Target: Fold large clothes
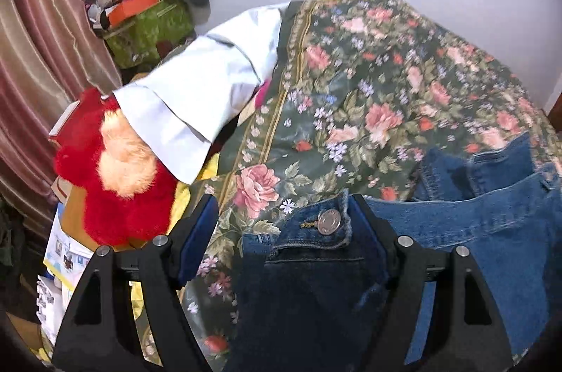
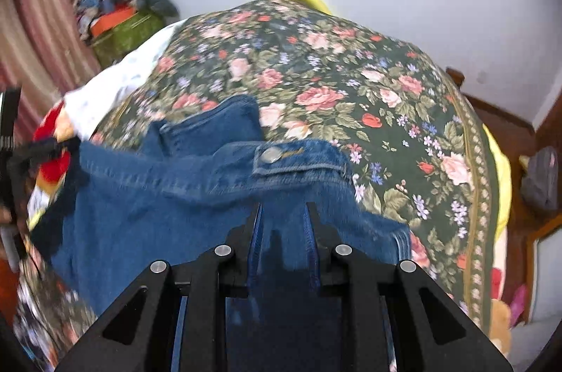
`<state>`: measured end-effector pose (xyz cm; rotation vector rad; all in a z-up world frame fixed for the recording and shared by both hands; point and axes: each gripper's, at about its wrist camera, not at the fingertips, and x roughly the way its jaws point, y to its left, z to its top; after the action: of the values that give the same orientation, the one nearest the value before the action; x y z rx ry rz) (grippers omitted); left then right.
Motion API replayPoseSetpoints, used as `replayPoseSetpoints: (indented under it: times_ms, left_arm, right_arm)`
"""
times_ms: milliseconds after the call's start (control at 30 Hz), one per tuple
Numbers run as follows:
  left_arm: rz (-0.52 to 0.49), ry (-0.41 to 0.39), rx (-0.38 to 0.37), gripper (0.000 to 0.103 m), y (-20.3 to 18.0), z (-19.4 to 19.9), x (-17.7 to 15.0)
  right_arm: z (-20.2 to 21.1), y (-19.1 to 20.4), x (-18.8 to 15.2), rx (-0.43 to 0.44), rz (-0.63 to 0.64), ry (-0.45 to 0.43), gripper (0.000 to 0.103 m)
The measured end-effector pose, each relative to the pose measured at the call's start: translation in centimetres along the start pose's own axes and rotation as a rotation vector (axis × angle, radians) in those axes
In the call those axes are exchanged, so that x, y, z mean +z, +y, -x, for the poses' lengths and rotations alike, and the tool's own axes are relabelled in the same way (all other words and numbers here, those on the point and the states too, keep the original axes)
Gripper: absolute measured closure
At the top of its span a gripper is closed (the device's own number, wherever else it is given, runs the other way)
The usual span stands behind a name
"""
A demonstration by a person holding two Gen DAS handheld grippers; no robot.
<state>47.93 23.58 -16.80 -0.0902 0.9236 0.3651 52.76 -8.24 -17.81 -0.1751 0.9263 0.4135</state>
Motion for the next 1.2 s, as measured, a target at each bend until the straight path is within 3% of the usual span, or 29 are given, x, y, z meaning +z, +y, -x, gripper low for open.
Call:
replayPoseSetpoints:
  times_ms: [233, 333, 400, 467, 567, 600, 700, 733, 767, 833, 933, 1200]
  left_arm:
    - [-0.059, -0.034, -0.031, 0.026, -0.8, 4.5, -1.4]
    - [-0.067, 0.031, -0.134, 0.024, -1.7, 4.7, -3.6]
    - [-0.082, 0.082, -0.163, 0.024, -2.5, 3.9, -5.5]
    - [-0.108, 0.122, -0.149, 0.024, -3.2, 2.9, -7.5]
    - [-0.132, 0.200, -0.084, 0.024, -3.4, -0.3, -10.9]
    - [-0.139, 0.181, -0.069, 0.024, -3.3, -0.6, -11.7]
    - [-0.240, 0.099, -0.008, 0.023, -4.4, 0.0, -13.2]
    - [-0.280, 0.089, 0.025, 0.023, -5.0, 0.2, -13.6]
    - [-0.301, 0.082, 0.043, 0.023, -5.2, 0.3, -14.1]
    - [-0.312, 0.076, 0.044, 0.023, -5.0, 0.7, -14.5]
    - [-0.251, 0.080, 0.014, 0.023, -3.4, 1.7, -14.7]
    - [-0.101, 0.071, -0.071, 0.023, -0.3, 6.2, -15.5]
  right_arm:
    - [1.8, 3.1, -3.1, 0.039, 0.107, 0.031, 0.084]
    - [1.0, 3.8, -4.7, 0.031, 0.122, 0.080, 0.084]
    - [-0.1, 3.8, -5.5, -0.014, 0.134, 0.116, 0.084]
    - [-1.9, 3.4, -6.5, -0.099, 0.145, 0.166, 0.084]
    - [-2.2, 2.6, -7.4, -0.083, 0.140, 0.141, 0.084]
    - [-2.0, 2.5, -7.6, -0.080, 0.143, 0.132, 0.084]
    - [-1.6, 2.6, -7.9, -0.122, 0.160, 0.128, 0.070]
    - [-1.3, 2.6, -8.0, -0.167, 0.173, 0.117, 0.054]
    - [-1.2, 2.6, -8.0, -0.202, 0.182, 0.106, 0.032]
    - [-0.7, 2.2, -8.3, -0.255, 0.196, 0.069, 0.018]
    - [0.5, 0.8, -8.5, -0.207, 0.144, 0.074, 0.014]
    - [4.5, -0.6, -8.8, -0.127, 0.051, 0.083, 0.014]
